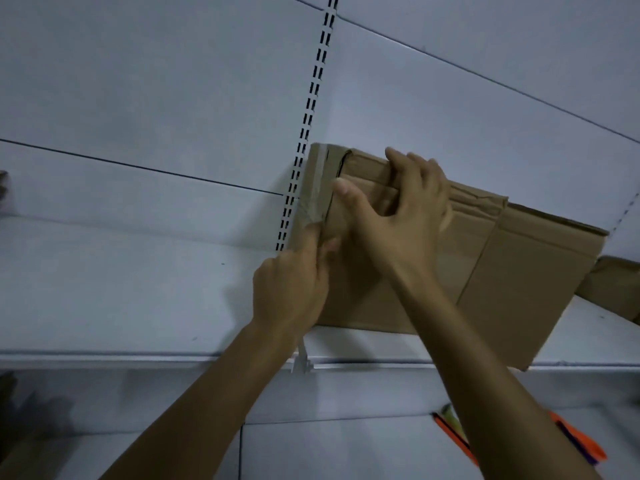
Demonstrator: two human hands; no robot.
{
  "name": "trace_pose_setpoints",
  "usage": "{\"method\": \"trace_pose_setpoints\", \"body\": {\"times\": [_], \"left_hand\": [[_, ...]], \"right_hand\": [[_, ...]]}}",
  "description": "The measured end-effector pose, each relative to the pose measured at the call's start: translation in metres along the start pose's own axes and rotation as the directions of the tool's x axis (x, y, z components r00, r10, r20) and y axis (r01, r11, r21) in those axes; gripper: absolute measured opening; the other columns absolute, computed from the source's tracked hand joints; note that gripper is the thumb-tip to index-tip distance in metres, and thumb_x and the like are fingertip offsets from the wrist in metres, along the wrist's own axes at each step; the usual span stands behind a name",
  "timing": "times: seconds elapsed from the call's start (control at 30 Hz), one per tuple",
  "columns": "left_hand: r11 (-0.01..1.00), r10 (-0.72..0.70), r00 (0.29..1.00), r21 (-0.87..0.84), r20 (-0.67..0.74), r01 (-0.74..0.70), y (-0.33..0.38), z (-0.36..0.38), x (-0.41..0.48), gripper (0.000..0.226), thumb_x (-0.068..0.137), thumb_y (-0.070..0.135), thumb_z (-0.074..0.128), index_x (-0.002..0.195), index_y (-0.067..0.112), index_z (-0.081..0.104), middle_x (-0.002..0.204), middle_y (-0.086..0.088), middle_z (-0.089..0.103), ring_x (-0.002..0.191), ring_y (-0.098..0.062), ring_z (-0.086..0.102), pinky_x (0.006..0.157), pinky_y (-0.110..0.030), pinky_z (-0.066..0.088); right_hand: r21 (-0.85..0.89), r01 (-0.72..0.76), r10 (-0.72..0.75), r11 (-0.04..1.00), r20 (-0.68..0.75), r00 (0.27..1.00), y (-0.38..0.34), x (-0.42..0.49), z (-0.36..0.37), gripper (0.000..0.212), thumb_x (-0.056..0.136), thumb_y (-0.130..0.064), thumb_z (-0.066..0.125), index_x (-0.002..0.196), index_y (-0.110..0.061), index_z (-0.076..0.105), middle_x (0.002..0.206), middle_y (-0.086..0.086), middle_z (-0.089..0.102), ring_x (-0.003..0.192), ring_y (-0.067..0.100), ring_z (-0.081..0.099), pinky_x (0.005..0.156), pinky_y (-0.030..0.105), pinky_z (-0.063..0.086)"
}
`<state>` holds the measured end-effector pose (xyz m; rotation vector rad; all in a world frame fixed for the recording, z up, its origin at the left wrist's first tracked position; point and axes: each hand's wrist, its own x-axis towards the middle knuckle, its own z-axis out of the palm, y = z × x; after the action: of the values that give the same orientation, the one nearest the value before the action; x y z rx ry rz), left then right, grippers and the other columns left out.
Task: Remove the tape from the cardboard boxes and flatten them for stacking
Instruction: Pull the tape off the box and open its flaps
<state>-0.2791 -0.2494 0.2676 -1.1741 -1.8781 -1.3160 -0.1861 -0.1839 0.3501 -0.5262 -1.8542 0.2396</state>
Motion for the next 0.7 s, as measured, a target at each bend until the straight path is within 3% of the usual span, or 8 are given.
{"method": "trace_pose_setpoints", "body": {"times": [0.07,0.13,0.27,0.33,0.43,0.5,0.6,0.7], "left_hand": [[0.995,0.002,1.000,-0.096,-0.003,-0.003,-0.004,0.001,0.000,0.056,0.096,0.050,0.019,0.126,0.017,0.053,0.062,0.001,0.049,0.050,-0.017,0.045,0.049,-0.023,0.028],[0.982,-0.029,1.000,-0.186,0.009,0.030,-0.008,0.000,-0.003,0.057,0.096,0.051,0.018,0.125,0.020,0.056,0.060,0.005,0.046,0.052,-0.016,0.045,0.051,-0.025,0.032],[0.866,-0.131,0.968,-0.450,0.212,0.216,-0.016,-0.006,-0.006,0.048,0.090,0.060,0.022,0.086,0.032,0.061,0.071,0.001,0.062,0.072,-0.022,0.061,0.061,-0.029,0.046],[0.651,-0.189,0.886,-0.621,0.423,0.436,-0.019,-0.012,-0.002,0.050,0.082,0.064,0.029,0.093,0.035,0.068,0.094,-0.002,0.070,0.091,-0.019,0.065,0.079,-0.038,0.054],[0.276,-0.161,0.758,-0.708,0.632,0.650,-0.024,-0.023,-0.006,0.045,0.080,0.061,0.034,0.099,0.042,0.069,0.110,0.015,0.068,0.105,-0.006,0.063,0.073,-0.029,0.056],[0.077,-0.138,0.745,-0.743,0.652,0.665,-0.031,-0.033,-0.007,0.050,0.079,0.060,0.038,0.113,0.033,0.063,0.116,0.010,0.068,0.107,-0.011,0.064,0.072,-0.028,0.057],[-0.223,-0.232,0.751,-0.785,0.618,0.578,-0.045,-0.046,0.001,0.044,0.094,0.046,0.036,0.110,0.017,0.064,0.112,-0.001,0.070,0.103,-0.016,0.067,0.077,-0.033,0.058],[-0.221,-0.125,0.712,-0.719,0.691,0.659,-0.031,-0.048,0.005,0.048,0.100,0.035,0.035,0.081,0.014,0.074,0.090,-0.005,0.074,0.085,-0.015,0.071,0.076,-0.033,0.059]], "right_hand": [[-0.024,-0.042,0.041,0.999,-0.009,0.999,-0.006,-0.003,0.011,0.086,0.066,-0.077,0.058,0.134,-0.028,0.039,0.150,-0.002,0.028,0.145,0.015,0.003,0.117,0.045,0.008],[-0.051,-0.055,0.055,0.997,-0.006,0.998,-0.009,-0.005,0.018,0.091,0.067,-0.071,0.065,0.137,-0.022,0.034,0.153,0.005,0.020,0.146,0.021,-0.006,0.118,0.047,0.009],[-0.038,-0.064,0.064,0.997,-0.016,0.998,-0.006,0.002,0.018,0.073,0.073,-0.046,0.071,0.130,-0.013,0.038,0.143,0.010,0.032,0.146,0.029,-0.003,0.115,0.050,0.020],[-0.001,-0.061,0.061,0.998,0.020,0.998,0.000,0.004,0.010,0.066,0.074,-0.043,0.072,0.125,-0.016,0.040,0.135,0.006,0.038,0.145,0.030,0.006,0.111,0.050,0.027],[0.042,-0.062,0.061,0.997,0.033,0.998,0.014,0.006,-0.008,0.058,0.072,-0.042,0.071,0.118,-0.021,0.042,0.127,0.007,0.042,0.132,0.033,0.033,0.100,0.051,0.041],[0.082,-0.090,0.086,0.993,0.059,0.995,0.022,0.009,-0.024,0.054,0.071,-0.043,0.069,0.114,-0.025,0.042,0.122,0.005,0.045,0.116,0.026,0.048,0.091,0.048,0.048],[0.165,-0.126,0.105,0.978,0.128,0.986,0.040,0.012,-0.056,0.051,0.074,-0.038,0.069,0.116,-0.024,0.043,0.117,0.004,0.051,0.104,0.016,0.057,0.082,0.036,0.055],[0.189,-0.109,0.074,0.976,0.184,0.980,0.057,0.002,-0.086,0.055,0.078,-0.034,0.065,0.126,-0.023,0.042,0.124,0.004,0.048,0.108,0.014,0.056,0.078,0.026,0.055]]}}
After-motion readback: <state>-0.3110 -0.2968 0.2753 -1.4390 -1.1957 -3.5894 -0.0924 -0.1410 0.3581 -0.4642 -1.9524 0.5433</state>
